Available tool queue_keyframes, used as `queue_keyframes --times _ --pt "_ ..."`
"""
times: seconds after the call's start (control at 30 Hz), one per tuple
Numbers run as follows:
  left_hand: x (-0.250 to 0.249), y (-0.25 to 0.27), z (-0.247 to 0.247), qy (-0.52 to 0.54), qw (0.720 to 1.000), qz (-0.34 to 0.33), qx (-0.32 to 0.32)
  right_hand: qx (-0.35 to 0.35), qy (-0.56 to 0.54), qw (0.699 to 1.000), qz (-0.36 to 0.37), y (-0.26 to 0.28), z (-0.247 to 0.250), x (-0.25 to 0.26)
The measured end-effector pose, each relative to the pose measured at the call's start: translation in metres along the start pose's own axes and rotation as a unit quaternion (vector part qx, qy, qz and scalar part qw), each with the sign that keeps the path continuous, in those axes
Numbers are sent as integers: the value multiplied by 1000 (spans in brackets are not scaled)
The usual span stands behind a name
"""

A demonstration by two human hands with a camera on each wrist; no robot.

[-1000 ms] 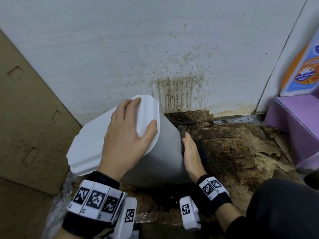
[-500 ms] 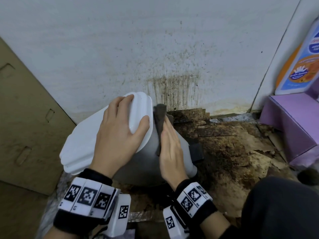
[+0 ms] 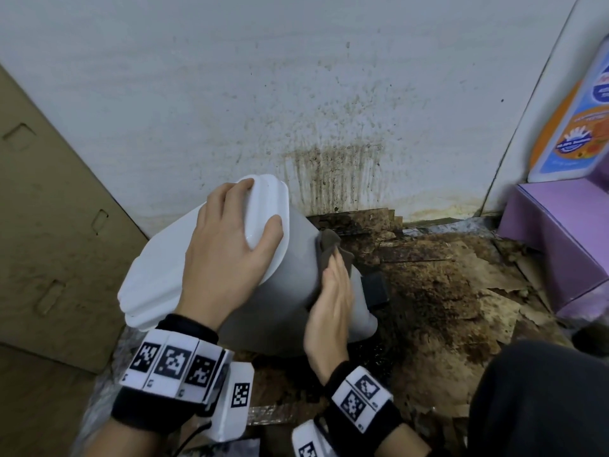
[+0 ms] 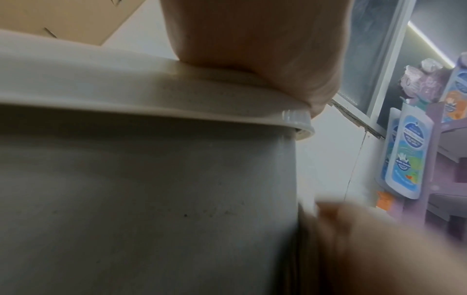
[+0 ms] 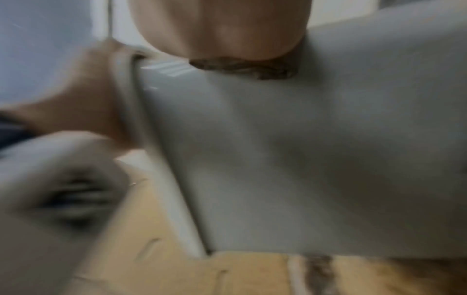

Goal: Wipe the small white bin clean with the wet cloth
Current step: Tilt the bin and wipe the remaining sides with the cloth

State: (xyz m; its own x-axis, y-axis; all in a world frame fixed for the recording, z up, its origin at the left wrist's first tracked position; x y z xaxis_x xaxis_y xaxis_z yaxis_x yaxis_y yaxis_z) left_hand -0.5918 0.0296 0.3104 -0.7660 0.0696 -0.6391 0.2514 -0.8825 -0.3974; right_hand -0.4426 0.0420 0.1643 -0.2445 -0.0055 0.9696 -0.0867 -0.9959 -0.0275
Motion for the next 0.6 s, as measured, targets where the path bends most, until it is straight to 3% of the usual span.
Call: queue_keyframes --times 0.17,0.3,0.37,0.47,0.6 --pt "-1 -2 -3 1 1000 -3 5 79 -39 990 108 19 -21 74" --pt "2 -1 -1 4 1000 -3 6 46 53 981 182 5 -11 51" --pt "3 0 0 4 1000 -4 4 12 61 986 157 -10 1 10" --pt "5 1 2 5 1000 2 6 -30 77 996 32 -26 22 -63" --pt "3 2 0 -4 1000 -2 8 -16 77 995 -52 -31 24 -84"
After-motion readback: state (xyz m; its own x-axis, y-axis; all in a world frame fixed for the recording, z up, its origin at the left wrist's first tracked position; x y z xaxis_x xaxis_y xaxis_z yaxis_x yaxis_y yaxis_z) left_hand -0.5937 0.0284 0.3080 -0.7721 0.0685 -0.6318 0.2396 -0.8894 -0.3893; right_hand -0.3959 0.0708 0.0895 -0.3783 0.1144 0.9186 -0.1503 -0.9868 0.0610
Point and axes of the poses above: each hand's wrist, its own y-axis away from the middle knuckle, its own z-axis out of the back of the hand, x = y × z, the point moved 8 cm from there along -y, towards the middle knuckle, and after that the axes turned 11 degrees about y, right-handed, at the moved point
